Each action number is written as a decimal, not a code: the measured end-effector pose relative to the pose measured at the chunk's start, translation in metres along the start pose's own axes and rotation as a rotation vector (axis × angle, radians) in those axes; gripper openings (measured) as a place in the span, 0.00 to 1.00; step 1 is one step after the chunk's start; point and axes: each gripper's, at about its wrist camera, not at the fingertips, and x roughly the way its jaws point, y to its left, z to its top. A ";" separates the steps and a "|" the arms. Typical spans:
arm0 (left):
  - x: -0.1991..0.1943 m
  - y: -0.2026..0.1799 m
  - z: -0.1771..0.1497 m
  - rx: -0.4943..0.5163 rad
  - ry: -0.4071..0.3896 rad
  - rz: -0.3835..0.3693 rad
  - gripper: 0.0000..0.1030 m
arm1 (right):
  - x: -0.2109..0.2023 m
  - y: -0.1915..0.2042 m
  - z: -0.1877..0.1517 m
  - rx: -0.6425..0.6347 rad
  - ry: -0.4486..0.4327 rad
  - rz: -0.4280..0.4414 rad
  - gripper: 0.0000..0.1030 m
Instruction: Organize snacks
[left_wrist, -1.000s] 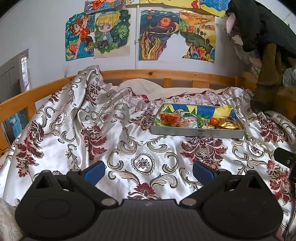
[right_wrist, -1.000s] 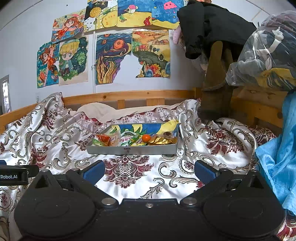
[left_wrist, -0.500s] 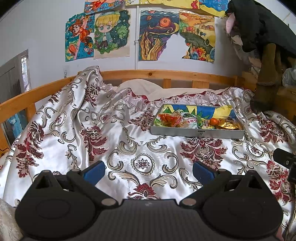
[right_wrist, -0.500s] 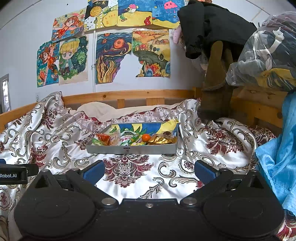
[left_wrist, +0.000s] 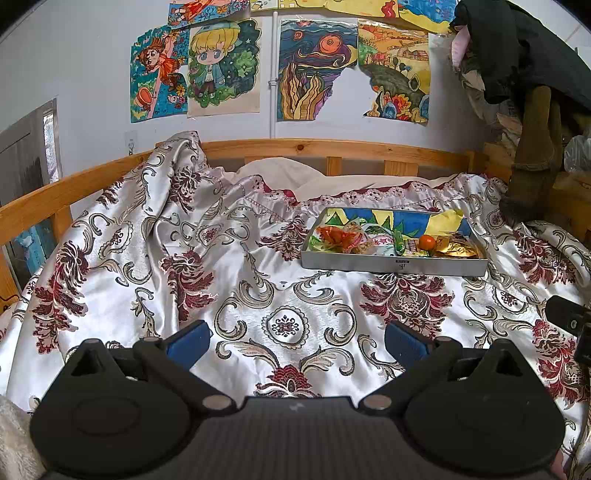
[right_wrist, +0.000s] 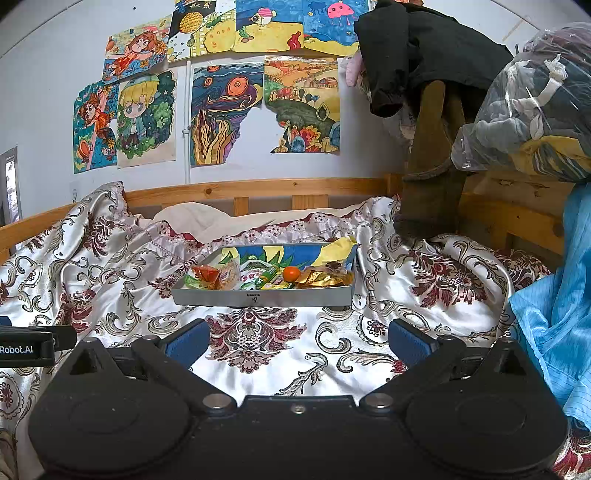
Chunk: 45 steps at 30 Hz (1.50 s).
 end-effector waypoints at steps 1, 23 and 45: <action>0.000 0.000 0.000 0.000 0.000 -0.001 1.00 | 0.000 0.000 0.000 0.000 0.000 -0.001 0.99; 0.000 0.000 0.000 -0.001 -0.001 0.001 1.00 | 0.001 -0.006 -0.003 0.018 -0.008 -0.007 0.99; 0.000 0.000 0.000 -0.003 0.002 0.000 1.00 | 0.000 -0.004 -0.002 0.012 -0.005 -0.007 0.99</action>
